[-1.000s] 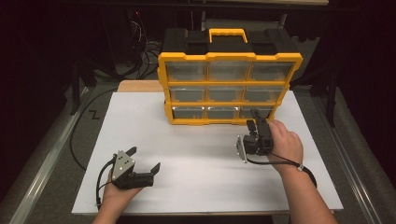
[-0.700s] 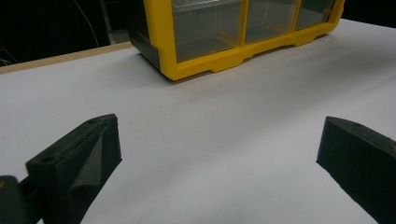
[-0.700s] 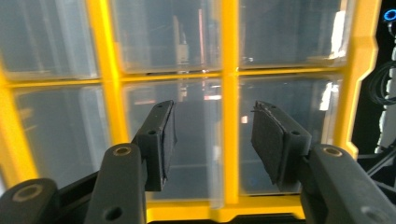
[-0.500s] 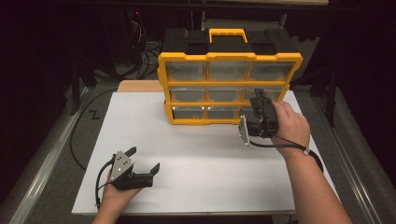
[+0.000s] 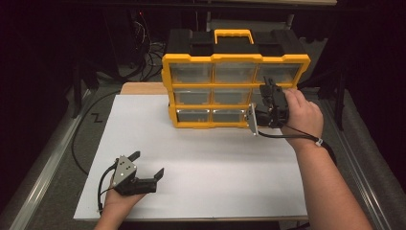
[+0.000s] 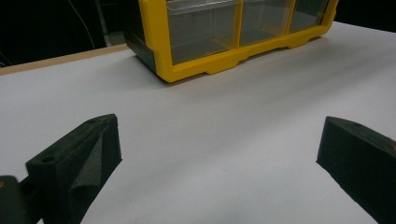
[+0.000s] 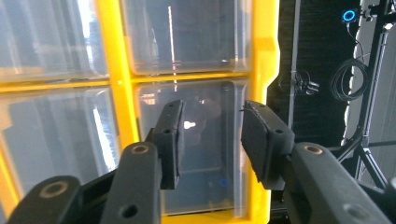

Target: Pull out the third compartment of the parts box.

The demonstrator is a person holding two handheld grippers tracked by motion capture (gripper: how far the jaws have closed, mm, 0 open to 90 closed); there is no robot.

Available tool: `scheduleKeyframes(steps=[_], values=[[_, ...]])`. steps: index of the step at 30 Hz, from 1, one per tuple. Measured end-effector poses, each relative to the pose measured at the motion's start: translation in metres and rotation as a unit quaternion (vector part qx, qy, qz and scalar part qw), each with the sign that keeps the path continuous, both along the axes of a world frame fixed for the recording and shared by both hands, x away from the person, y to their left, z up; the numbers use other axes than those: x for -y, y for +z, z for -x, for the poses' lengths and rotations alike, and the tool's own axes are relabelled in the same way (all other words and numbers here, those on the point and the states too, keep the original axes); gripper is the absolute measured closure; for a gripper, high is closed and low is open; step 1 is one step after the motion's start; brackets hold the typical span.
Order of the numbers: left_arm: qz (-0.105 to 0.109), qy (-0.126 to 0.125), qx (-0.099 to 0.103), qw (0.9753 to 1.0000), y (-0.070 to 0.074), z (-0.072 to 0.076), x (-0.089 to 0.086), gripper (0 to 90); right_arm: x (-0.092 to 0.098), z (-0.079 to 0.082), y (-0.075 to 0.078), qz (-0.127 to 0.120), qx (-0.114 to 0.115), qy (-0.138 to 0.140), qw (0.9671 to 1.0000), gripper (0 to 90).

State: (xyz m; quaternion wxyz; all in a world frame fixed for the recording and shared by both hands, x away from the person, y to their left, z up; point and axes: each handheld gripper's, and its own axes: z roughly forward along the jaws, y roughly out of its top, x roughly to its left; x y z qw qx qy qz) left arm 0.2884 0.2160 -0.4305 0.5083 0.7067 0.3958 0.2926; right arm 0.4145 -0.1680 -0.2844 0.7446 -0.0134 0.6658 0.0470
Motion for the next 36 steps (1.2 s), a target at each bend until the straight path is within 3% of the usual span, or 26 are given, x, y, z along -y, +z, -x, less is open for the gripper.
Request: scheduleKeyframes(steps=[6, 14, 25, 36], values=[[0.002, 0.001, 0.001, 1.0000, 0.001, 0.001, -0.001, 0.6, -0.003, -0.008, 0.009, -0.009, 0.004, -0.004, 0.9999, 64.9], [0.004, 0.000, 0.001, 1.0000, 0.001, 0.001, -0.003, 0.6, -0.003, -0.019, 0.020, 0.004, 0.015, -0.011, 0.9998, 70.2], [0.004, -0.001, 0.000, 1.0000, 0.000, 0.001, -0.002, 0.6, -0.002, -0.033, 0.020, 0.005, 0.018, -0.018, 0.9997, 78.9], [0.007, 0.000, -0.002, 1.0000, 0.000, 0.001, -0.002, 0.6, 0.001, -0.036, 0.016, 0.013, 0.032, -0.023, 0.9991, 80.6]])
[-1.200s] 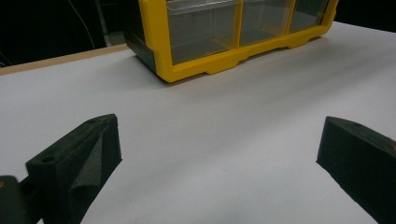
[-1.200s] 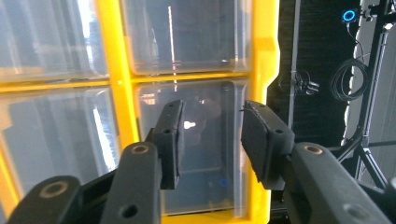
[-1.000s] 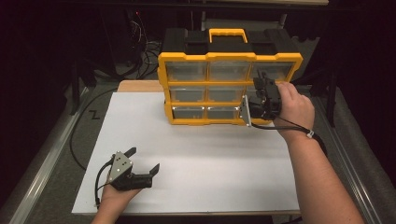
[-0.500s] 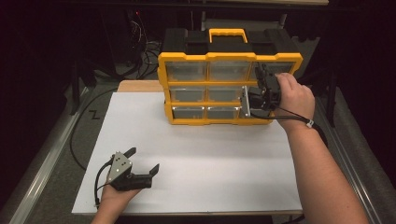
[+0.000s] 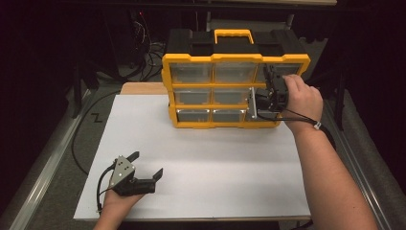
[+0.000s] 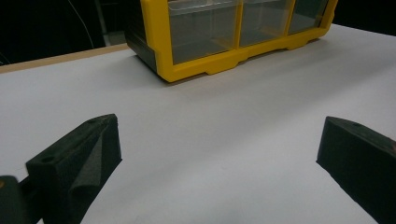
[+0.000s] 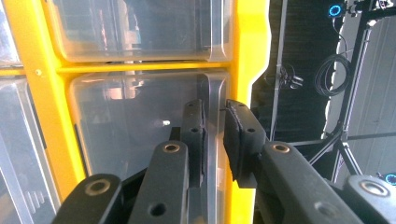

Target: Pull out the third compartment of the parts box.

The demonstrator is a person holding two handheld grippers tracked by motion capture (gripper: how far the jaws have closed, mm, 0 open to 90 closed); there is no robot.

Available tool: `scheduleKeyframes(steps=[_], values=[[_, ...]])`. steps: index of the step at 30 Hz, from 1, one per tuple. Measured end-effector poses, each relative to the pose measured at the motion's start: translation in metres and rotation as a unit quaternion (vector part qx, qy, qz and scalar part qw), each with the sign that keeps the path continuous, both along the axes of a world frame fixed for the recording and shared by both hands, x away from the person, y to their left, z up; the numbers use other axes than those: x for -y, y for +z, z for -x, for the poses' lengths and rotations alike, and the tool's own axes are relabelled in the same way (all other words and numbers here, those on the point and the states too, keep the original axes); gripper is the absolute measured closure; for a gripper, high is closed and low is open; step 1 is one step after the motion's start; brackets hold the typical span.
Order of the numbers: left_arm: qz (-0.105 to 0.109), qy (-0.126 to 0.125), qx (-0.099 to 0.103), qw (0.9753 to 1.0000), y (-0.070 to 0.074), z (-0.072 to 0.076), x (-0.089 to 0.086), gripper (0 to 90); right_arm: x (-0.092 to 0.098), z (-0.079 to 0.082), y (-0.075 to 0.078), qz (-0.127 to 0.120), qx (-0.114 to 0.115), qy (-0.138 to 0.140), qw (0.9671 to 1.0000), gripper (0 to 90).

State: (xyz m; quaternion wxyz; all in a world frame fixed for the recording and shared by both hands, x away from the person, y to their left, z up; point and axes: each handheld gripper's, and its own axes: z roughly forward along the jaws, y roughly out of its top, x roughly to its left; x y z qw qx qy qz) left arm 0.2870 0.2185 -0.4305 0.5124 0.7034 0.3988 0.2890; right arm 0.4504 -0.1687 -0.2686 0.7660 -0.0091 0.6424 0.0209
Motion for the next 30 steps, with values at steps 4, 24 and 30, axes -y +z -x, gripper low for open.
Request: scheduleKeyframes(steps=[4, 24, 30], values=[[0.000, 0.000, 0.000, 1.0000, 0.000, 0.000, 0.000, 0.7, 0.000, 0.001, 0.002, -0.006, -0.001, -0.001, 1.0000, 84.9], [0.006, 0.000, 0.001, 1.0000, 0.001, 0.001, -0.001, 0.7, 0.005, 0.026, 0.000, -0.001, 0.006, 0.013, 0.9999, 86.1], [0.009, 0.001, 0.002, 1.0000, 0.001, 0.001, -0.001, 0.7, 0.009, 0.035, -0.002, -0.003, 0.001, 0.019, 0.9998, 90.0]])
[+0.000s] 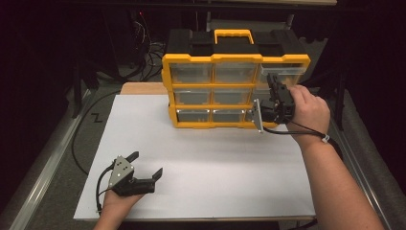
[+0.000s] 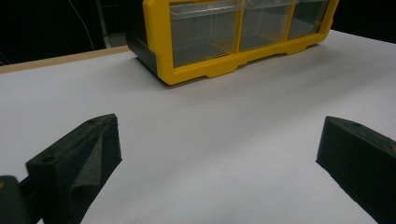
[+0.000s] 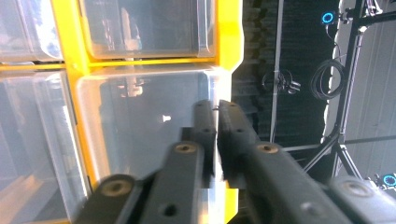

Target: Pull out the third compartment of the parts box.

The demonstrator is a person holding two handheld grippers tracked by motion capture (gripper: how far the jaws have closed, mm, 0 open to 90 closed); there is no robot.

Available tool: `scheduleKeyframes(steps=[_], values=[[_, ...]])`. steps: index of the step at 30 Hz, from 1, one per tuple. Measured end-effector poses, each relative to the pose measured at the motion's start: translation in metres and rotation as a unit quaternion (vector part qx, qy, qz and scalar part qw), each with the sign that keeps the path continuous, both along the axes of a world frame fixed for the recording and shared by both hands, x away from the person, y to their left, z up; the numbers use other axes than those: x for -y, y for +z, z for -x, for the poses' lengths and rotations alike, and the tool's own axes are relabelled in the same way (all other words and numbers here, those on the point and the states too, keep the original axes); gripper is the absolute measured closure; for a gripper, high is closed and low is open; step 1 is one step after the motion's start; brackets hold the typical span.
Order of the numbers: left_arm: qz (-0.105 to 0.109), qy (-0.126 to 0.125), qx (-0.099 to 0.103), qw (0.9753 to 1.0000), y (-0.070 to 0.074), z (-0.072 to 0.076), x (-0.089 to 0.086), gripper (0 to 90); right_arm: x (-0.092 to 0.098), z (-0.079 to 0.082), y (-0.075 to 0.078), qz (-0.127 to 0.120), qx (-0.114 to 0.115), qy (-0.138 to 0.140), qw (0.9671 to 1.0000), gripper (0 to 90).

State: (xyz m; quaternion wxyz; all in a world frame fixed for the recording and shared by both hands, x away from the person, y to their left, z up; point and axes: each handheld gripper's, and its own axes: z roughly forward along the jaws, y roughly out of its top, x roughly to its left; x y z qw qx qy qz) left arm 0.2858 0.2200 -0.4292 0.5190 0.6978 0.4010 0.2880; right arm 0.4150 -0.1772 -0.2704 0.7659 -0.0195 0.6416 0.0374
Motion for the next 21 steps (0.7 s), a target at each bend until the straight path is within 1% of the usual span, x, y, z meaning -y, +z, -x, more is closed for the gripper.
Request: scheduleKeyframes(steps=[3, 4, 5, 6, 7, 8, 10, 11, 12, 15, 16, 18, 19, 20, 21], values=[[-0.001, -0.001, 0.000, 1.0000, 0.000, 0.000, 0.000, 0.7, 0.000, 0.005, 0.000, 0.001, 0.003, 0.005, 1.0000, 89.1], [-0.001, -0.001, 0.000, 1.0000, 0.000, 0.000, 0.000, 0.7, 0.000, 0.006, 0.001, 0.003, 0.005, 0.008, 0.9999, 86.4], [-0.001, -0.001, 0.000, 1.0000, 0.000, 0.000, 0.000, 0.7, 0.000, 0.007, 0.001, -0.001, 0.002, 0.008, 1.0000, 84.2], [-0.001, -0.001, 0.000, 1.0000, 0.000, 0.000, 0.000, 0.7, 0.000, 0.007, 0.002, 0.001, -0.001, 0.007, 1.0000, 82.5], [-0.001, -0.001, 0.000, 1.0000, 0.000, 0.000, 0.000, 0.7, 0.001, 0.007, 0.003, 0.004, -0.006, 0.005, 1.0000, 78.4], [-0.001, -0.001, 0.000, 1.0000, 0.000, 0.000, 0.000, 0.7, 0.001, 0.007, 0.003, 0.004, -0.006, 0.005, 1.0000, 78.4], [-0.001, -0.001, 0.000, 1.0000, 0.000, 0.000, 0.000, 0.7, 0.004, 0.004, 0.006, 0.005, -0.012, -0.006, 0.9999, 71.4], [0.000, -0.001, 0.000, 1.0000, 0.000, 0.000, 0.000, 0.7, 0.004, 0.004, 0.006, 0.005, -0.012, -0.006, 0.9999, 71.4], [0.000, 0.000, 0.000, 1.0000, 0.000, 0.000, 0.000, 0.7, 0.007, 0.002, 0.007, 0.000, -0.016, -0.009, 0.9998, 69.4], [0.000, 0.000, 0.000, 1.0000, 0.000, 0.000, 0.000, 0.7, 0.013, -0.006, 0.013, 0.006, -0.029, -0.024, 0.9993, 63.5], [0.000, 0.000, 0.000, 1.0000, 0.000, 0.000, 0.000, 0.7, 0.017, -0.012, 0.014, 0.002, -0.045, -0.034, 0.9984, 62.1], [0.000, 0.000, 0.000, 1.0000, 0.000, 0.000, 0.000, 0.7, 0.019, -0.014, 0.015, 0.002, -0.050, -0.034, 0.9982, 62.6], [0.001, 0.000, 0.000, 1.0000, 0.000, 0.000, 0.000, 0.7, 0.020, -0.016, 0.016, 0.007, -0.053, -0.033, 0.9980, 63.8], [0.001, 0.001, -0.001, 1.0000, 0.000, 0.000, -0.001, 0.7, 0.020, -0.016, 0.016, 0.005, -0.060, -0.040, 0.9974, 66.5], [0.001, 0.001, -0.001, 1.0000, 0.000, 0.000, -0.001, 0.7, 0.021, -0.017, 0.016, 0.009, -0.057, -0.039, 0.9976, 71.4]])
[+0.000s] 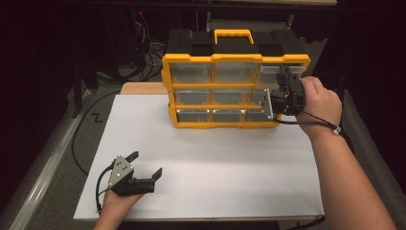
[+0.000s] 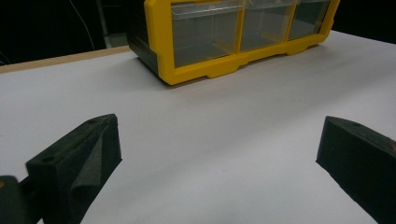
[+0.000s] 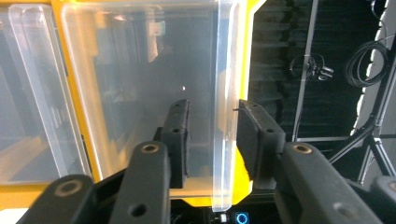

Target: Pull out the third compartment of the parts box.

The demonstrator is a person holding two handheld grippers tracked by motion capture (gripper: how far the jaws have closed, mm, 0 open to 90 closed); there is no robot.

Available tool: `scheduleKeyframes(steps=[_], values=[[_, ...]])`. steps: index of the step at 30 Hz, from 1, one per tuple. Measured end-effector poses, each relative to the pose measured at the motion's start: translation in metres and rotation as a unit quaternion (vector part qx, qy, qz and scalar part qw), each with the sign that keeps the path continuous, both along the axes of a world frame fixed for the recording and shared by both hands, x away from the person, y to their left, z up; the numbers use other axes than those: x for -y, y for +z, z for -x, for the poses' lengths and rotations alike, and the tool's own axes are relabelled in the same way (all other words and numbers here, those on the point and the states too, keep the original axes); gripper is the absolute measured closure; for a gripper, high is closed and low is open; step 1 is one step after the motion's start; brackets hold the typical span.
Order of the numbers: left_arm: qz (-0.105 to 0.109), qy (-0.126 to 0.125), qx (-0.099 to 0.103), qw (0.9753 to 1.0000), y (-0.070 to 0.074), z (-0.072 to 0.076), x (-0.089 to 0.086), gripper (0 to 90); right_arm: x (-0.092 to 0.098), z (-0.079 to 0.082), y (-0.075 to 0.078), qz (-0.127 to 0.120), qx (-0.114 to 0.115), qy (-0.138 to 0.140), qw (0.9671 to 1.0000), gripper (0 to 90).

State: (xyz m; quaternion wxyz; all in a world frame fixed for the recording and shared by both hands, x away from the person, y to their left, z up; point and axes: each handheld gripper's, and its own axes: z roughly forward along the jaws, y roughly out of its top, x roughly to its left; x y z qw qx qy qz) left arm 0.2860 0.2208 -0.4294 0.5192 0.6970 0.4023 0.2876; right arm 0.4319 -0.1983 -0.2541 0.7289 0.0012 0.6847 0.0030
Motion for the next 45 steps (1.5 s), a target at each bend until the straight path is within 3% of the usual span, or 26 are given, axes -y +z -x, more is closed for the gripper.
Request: scheduleKeyframes(steps=[1, 3, 6, 15, 36, 45], values=[[-0.001, 0.000, 0.000, 1.0000, 0.000, 0.000, 0.000, 0.7, 0.000, 0.000, 0.000, 0.000, 0.000, 0.000, 1.0000, 71.4], [-0.001, -0.001, 0.000, 1.0000, 0.000, 0.000, 0.000, 0.7, 0.000, 0.001, 0.001, -0.012, 0.012, 0.003, 0.9999, 79.8], [0.000, -0.001, 0.001, 1.0000, 0.000, 0.000, 0.000, 0.7, 0.000, 0.002, 0.000, -0.005, 0.016, -0.003, 0.9998, 80.8], [0.001, -0.001, 0.001, 1.0000, 0.000, 0.000, 0.001, 0.7, 0.002, 0.019, -0.004, 0.003, 0.033, 0.010, 0.9994, 81.1], [0.006, -0.005, 0.004, 1.0000, 0.000, -0.001, 0.002, 0.7, 0.006, 0.056, -0.009, 0.000, 0.040, 0.024, 0.9989, 81.1], [0.008, -0.004, 0.004, 0.9999, 0.001, -0.001, 0.000, 0.8, 0.005, 0.062, -0.011, 0.000, 0.044, 0.026, 0.9987, 81.0]])
